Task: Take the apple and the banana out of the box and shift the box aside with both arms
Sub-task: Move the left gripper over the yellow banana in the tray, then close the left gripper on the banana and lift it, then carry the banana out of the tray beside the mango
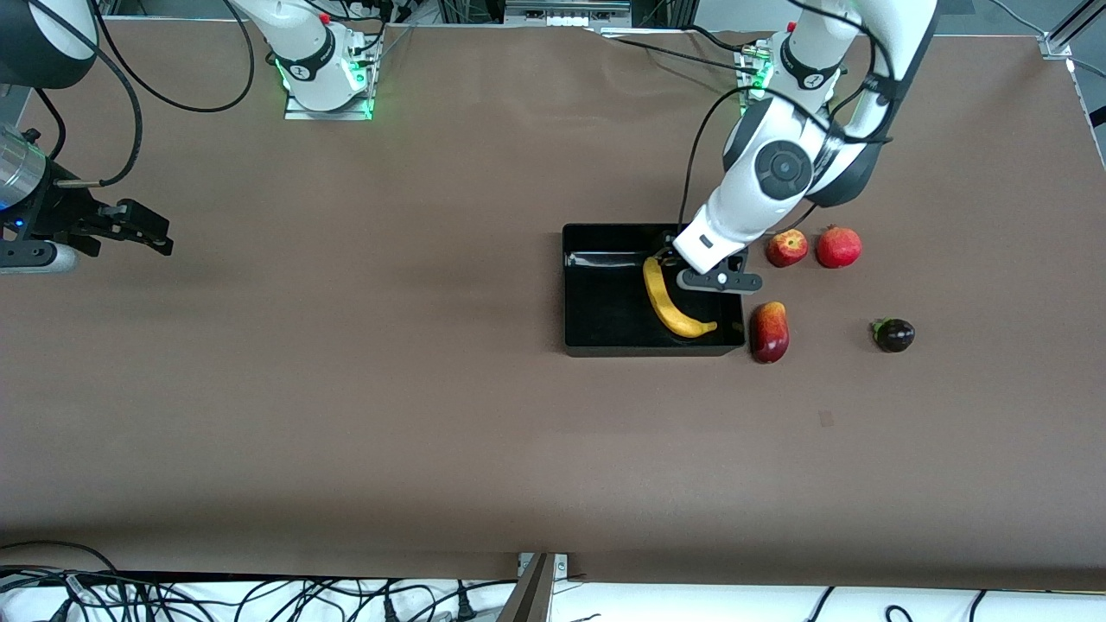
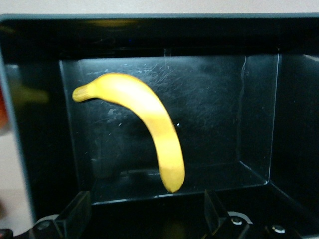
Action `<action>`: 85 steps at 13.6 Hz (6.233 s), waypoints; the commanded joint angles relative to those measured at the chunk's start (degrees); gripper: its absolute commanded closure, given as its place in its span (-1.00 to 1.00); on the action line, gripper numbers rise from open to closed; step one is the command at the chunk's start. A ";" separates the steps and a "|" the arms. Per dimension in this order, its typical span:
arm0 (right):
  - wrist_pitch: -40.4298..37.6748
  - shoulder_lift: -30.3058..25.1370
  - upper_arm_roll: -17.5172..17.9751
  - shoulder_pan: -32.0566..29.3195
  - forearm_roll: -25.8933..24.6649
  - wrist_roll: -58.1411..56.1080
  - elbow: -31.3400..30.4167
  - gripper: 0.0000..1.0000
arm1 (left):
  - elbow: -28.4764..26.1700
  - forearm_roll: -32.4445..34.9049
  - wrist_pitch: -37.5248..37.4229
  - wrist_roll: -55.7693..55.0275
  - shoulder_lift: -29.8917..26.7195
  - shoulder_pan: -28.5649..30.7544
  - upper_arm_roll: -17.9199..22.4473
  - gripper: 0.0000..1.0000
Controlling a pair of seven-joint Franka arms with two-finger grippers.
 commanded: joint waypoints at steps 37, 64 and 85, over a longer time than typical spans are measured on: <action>-0.37 0.16 -0.47 0.15 0.44 -0.15 0.19 -1.00 | 10.83 -0.27 0.77 9.34 22.29 -2.23 -0.53 0.92; -0.55 1.99 0.15 2.77 0.44 0.55 -0.08 -1.00 | 9.52 -3.52 -22.61 29.09 -3.63 16.03 0.00 1.00; 28.43 38.29 0.76 41.11 10.72 45.19 17.76 -1.00 | 9.78 -2.82 -7.29 49.53 9.13 20.53 12.66 -1.00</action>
